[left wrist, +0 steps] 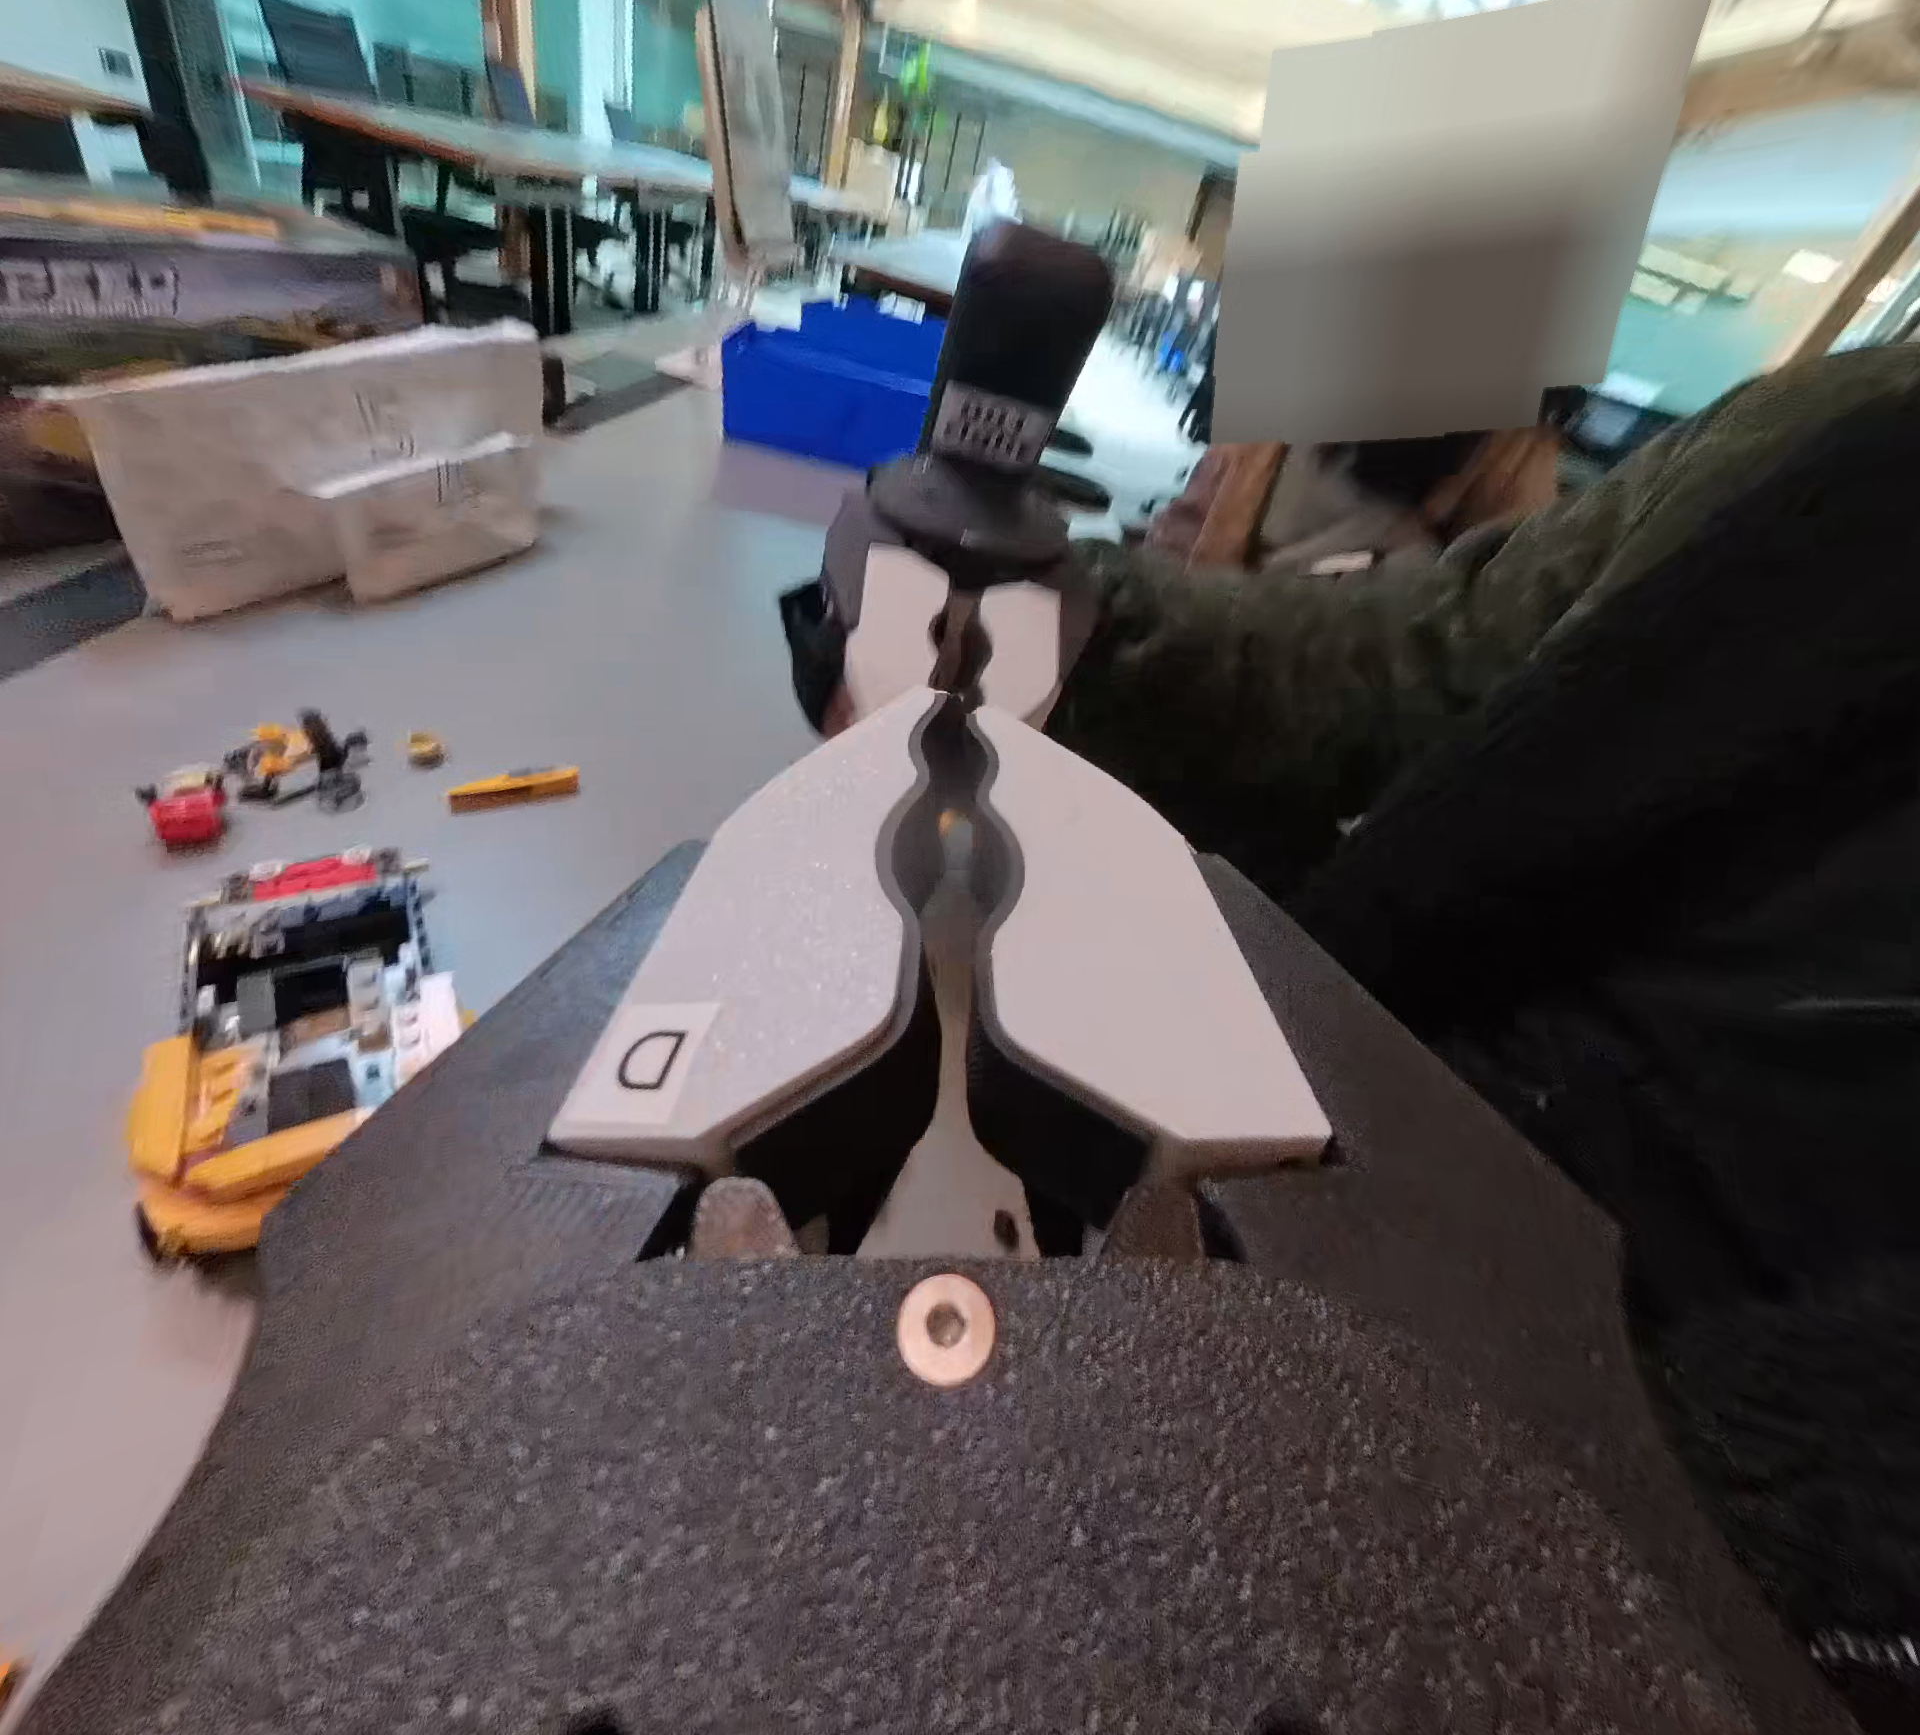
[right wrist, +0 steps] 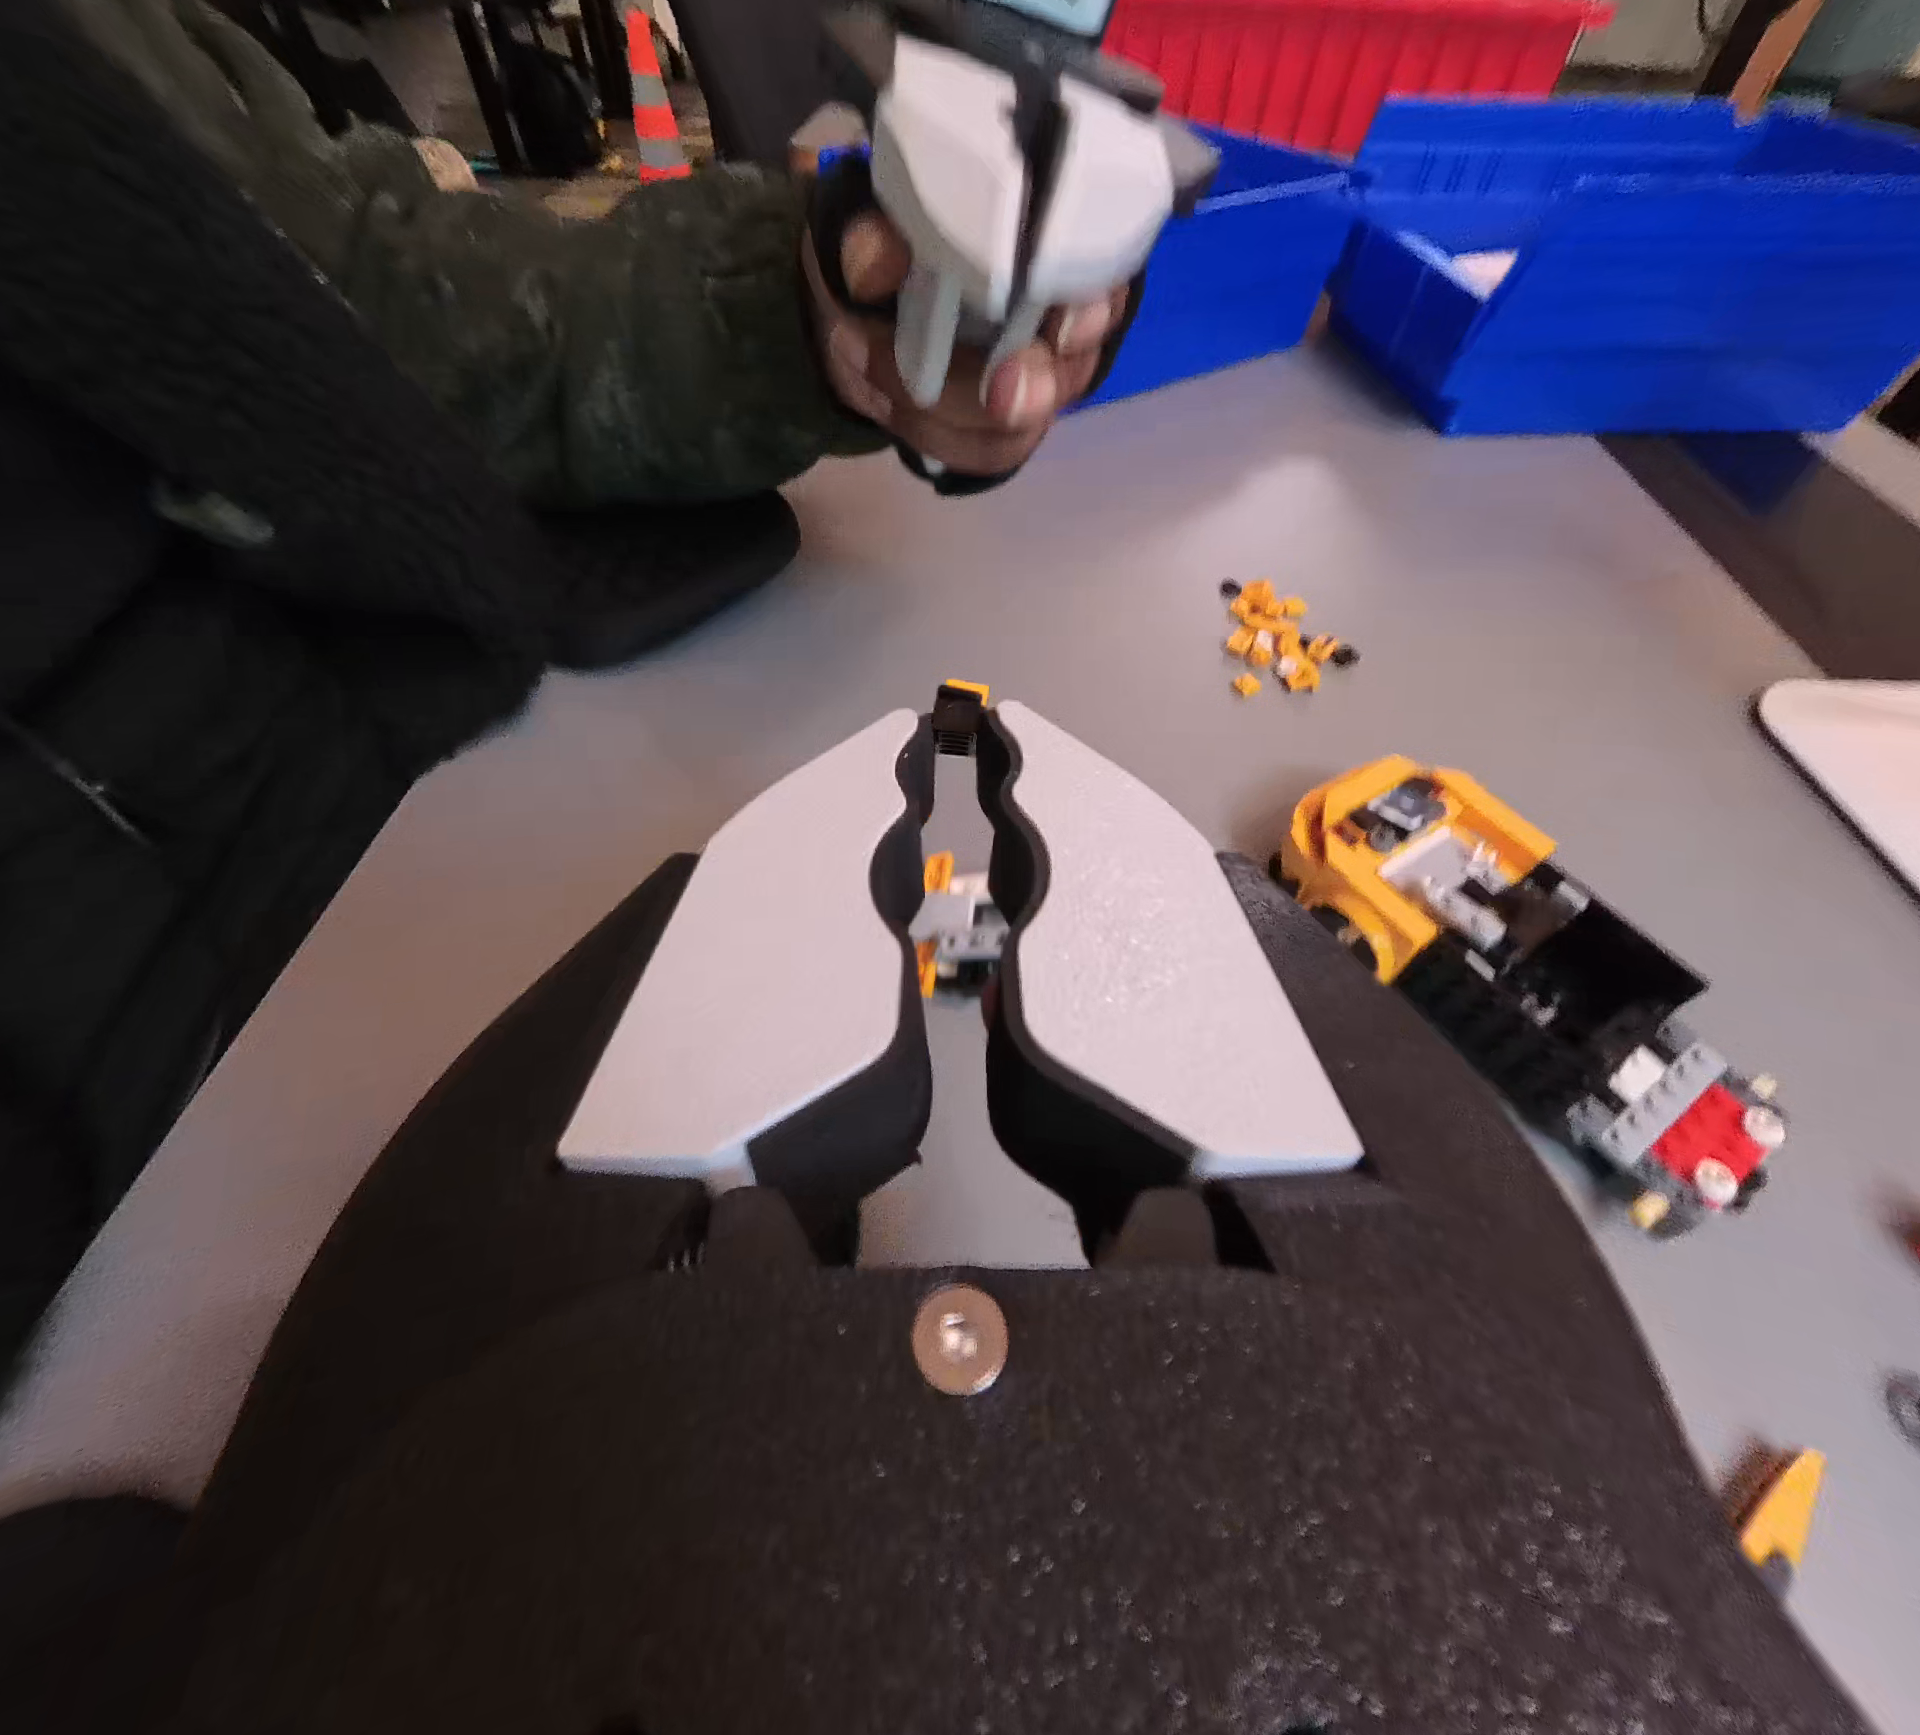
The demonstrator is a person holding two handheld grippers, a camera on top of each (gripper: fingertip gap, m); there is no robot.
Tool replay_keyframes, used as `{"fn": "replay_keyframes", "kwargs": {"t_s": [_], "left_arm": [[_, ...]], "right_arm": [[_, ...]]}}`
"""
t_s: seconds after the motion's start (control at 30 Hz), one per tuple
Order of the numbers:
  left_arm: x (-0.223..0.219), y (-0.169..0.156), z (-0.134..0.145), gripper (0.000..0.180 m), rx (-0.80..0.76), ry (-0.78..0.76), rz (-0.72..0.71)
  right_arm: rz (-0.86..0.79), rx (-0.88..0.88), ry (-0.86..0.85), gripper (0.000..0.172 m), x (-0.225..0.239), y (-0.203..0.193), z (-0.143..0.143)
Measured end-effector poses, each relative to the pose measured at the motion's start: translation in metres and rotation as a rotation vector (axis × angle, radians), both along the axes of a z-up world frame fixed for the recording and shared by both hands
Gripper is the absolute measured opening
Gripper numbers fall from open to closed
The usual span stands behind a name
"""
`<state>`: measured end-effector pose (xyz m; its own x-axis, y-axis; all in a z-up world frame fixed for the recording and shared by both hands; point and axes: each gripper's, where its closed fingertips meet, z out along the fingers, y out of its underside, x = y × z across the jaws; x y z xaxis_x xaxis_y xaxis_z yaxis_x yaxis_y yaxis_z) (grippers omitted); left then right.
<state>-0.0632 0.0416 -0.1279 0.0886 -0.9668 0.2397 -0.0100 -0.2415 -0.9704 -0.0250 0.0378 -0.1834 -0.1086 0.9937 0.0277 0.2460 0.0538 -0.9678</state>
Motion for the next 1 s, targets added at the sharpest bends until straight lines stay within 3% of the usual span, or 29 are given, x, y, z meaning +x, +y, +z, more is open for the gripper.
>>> {"fn": "replay_keyframes", "kwargs": {"t_s": [0.13, 0.23, 0.3, 0.5, 0.7, 1.0], "left_arm": [[0.007, 0.003, -0.050, 0.000, 0.047, 0.297, 0.016], [0.017, -0.009, -0.063, 0.022, 0.069, 0.351, -0.049], [0.023, -0.011, -0.070, 0.025, 0.106, 0.392, -0.049], [0.029, -0.016, -0.073, 0.005, 0.161, 0.426, -0.045], [0.029, -0.020, -0.075, 0.012, 0.233, 0.483, -0.045], [0.029, -0.022, -0.084, 0.008, 0.198, 0.528, -0.067]], "right_arm": [[0.026, 0.035, -0.004, 0.008, -0.010, -0.005, 0.003], [0.024, 0.040, -0.039, 0.008, -0.010, -0.008, -0.009], [0.027, 0.040, -0.053, 0.008, -0.010, -0.008, -0.011], [0.032, 0.066, -0.101, 0.008, -0.013, -0.010, -0.019], [0.052, 0.059, -0.089, 0.008, -0.015, -0.015, -0.017], [0.057, 0.129, -0.158, 0.008, -0.014, -0.018, -0.024]]}}
